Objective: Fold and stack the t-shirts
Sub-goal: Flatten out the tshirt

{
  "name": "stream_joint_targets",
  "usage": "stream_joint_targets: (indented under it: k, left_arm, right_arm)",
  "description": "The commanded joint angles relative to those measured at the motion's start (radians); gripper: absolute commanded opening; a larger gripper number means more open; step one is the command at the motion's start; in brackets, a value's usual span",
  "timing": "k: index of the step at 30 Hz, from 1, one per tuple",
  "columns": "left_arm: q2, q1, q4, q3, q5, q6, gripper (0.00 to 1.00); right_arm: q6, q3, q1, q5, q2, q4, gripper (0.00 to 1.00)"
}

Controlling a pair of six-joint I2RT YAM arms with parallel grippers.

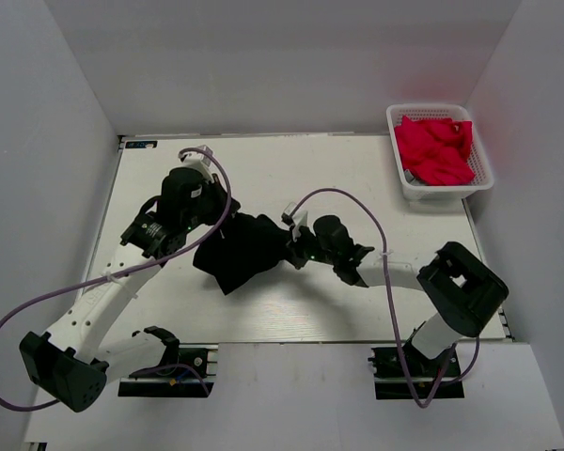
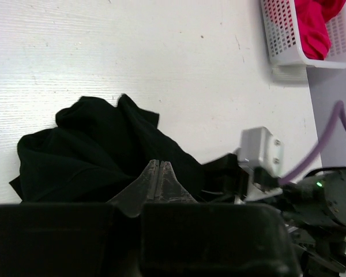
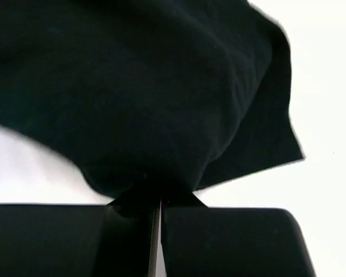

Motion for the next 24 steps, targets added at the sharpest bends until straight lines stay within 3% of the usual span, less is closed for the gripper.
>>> stream_joint_targets:
  k: [1,7,10,13,17,21,24]
  left_arm:
    - [-0.029,-0.004,-0.001,0.060,-0.042,-0.005,0.00]
    - [-0.057,-0.004,-0.005,0.147,-0.052,-0.005,0.00]
    - [-0.069,-0.004,0.025,0.204,-0.052,0.020,0.00]
    - [-0.095,-0.004,0.068,0.276,0.004,0.053,0.00]
    - [-0.095,-0.004,0.102,0.404,0.027,0.090,0.00]
    - [-0.095,-0.004,0.134,0.494,0.121,0.153,0.00]
    - [-0.037,0.006,0.116,0.581,0.107,0.184,0.00]
  right_arm:
    - [-0.010,-0.020,0.001,-0.037,-0.115,0.071,0.00]
    - [0.051,0.034,0.001,0.455,-0.352,-0.246,0.00]
    - [0.064,0.087,0.001,0.563,-0.518,-0.387,0.00]
    - [0.030,0.176,0.000,0.643,-0.666,-0.486,0.00]
    - [-0.004,0.373,0.001,0.766,-0.715,-0.621,0.00]
    - [-0.089,0.493,0.003,0.757,-0.738,-0.582,0.00]
    - [-0.139,0.568,0.000,0.777,-0.706,-0.573,0.00]
